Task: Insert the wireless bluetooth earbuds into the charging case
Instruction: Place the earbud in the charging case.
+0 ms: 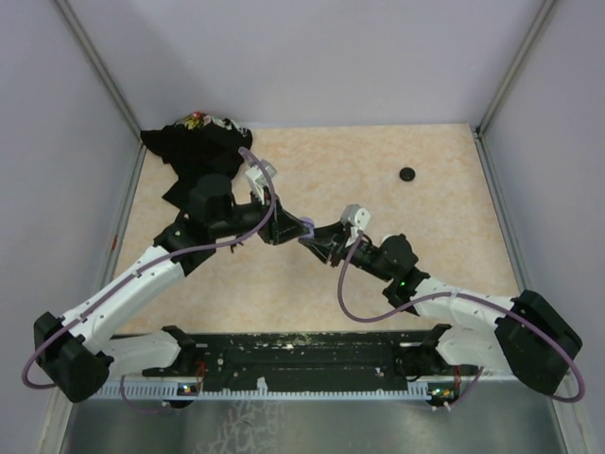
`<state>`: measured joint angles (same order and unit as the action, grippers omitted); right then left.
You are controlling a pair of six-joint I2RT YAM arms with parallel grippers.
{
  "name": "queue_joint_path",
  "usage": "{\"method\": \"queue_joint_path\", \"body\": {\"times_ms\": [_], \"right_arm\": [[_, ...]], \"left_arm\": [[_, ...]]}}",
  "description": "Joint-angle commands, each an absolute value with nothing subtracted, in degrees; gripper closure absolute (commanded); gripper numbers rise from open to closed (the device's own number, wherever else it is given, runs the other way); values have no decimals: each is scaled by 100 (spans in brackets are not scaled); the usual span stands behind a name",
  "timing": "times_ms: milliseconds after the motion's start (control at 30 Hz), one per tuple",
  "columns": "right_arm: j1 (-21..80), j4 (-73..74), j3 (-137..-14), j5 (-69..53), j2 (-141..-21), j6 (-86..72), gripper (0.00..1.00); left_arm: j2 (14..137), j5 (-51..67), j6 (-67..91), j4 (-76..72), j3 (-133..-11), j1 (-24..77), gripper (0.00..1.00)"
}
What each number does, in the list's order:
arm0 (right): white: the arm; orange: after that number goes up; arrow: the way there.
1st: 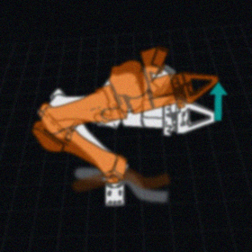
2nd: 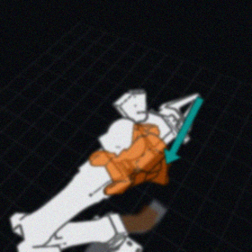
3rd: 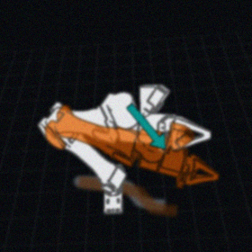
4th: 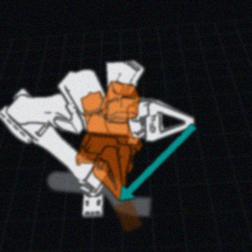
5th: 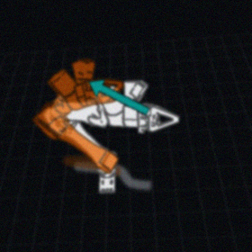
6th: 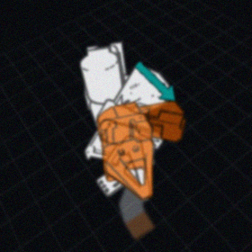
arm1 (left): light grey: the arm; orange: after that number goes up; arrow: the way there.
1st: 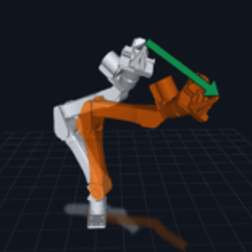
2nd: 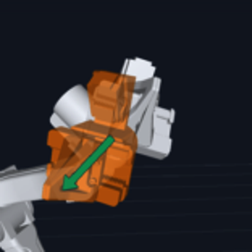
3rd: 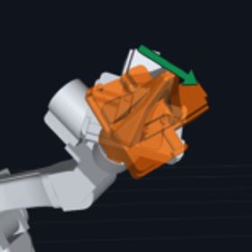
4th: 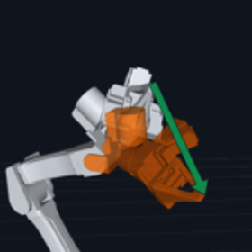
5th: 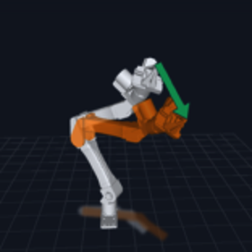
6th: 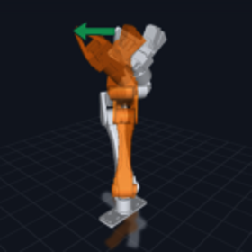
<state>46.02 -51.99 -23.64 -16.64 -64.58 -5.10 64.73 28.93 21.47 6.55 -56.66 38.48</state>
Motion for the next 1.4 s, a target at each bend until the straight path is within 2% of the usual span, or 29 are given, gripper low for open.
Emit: {"method": "queue_joint_path", "body": {"times_ms": [0,433,967,1367], "right_arm": [[4649,-5465,-2619,-1745,-6492,-551,100],[4649,-5452,-2707,-1874,-6636,-600,100],[4649,-5509,-2627,-1720,-6589,-623,100],[4649,-5523,-2640,-1729,-6592,-638,100]], "left_arm": [[6598,3263,2265,433,-5792,3832,55],[6713,3803,2179,249,-5760,3841,57],[6240,2934,1911,1138,-5914,3841,51],[6317,3372,2052,1327,-5798,3841,58]]}}
